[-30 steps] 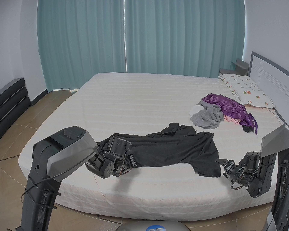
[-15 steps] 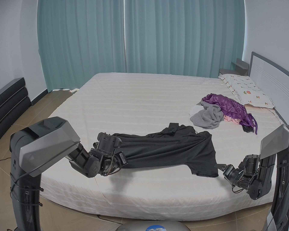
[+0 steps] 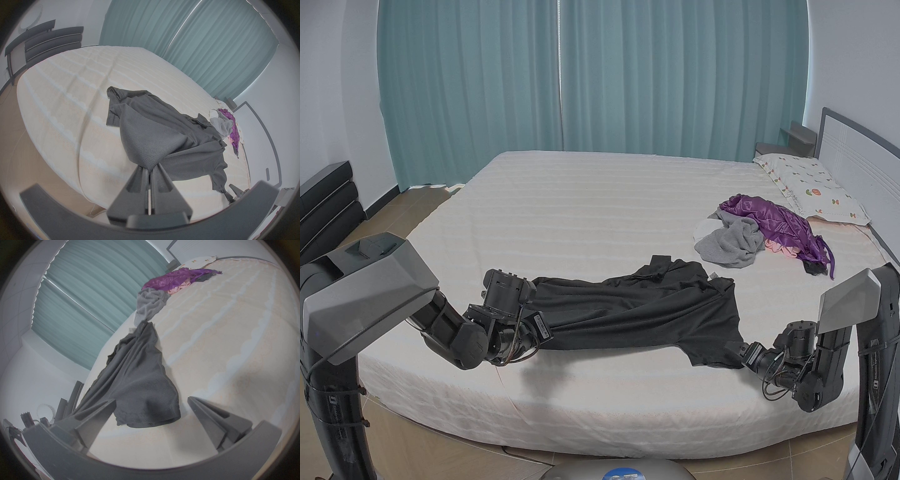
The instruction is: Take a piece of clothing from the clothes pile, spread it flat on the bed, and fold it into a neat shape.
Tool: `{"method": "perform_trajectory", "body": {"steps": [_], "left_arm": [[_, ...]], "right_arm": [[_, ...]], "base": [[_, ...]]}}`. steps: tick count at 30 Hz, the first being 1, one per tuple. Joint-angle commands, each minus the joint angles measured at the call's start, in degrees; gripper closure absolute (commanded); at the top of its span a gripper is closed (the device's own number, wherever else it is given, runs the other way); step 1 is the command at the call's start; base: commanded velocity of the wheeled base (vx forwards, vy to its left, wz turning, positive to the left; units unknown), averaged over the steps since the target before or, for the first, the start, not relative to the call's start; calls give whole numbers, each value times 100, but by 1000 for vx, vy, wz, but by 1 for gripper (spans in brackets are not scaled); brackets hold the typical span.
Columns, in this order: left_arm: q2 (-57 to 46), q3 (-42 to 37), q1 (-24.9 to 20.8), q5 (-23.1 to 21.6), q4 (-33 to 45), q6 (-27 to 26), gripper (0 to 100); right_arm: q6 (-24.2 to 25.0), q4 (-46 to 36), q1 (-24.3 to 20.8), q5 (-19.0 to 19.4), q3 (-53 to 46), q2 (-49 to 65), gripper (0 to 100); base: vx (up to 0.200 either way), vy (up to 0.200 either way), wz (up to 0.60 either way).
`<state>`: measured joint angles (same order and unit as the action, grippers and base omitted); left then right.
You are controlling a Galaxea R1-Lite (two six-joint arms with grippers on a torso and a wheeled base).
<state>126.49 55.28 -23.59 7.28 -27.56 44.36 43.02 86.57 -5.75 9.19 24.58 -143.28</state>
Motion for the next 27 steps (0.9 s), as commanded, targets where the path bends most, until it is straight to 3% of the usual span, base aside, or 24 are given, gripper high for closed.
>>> {"method": "perform_trajectory", "body": {"steps": [1, 14, 21, 27], "left_arm": [[-10, 0, -5, 2, 5, 2, 100], [-28, -9, -5, 11, 32, -6, 100], [7, -246, -120, 11, 23, -50, 100], [-10, -378, -181, 11, 40, -59, 100]], "right_arm": [[-118, -316, -119, 12, 355, -69, 100], [-92, -316, 180, 100, 74, 555, 100], [-57, -166, 734, 636, -876, 1496, 100], [-92, 9, 918, 777, -1658, 1953, 100]], "base": [[0, 0, 0], [0, 0, 0], [0, 0, 0], [0, 0, 0]]}}
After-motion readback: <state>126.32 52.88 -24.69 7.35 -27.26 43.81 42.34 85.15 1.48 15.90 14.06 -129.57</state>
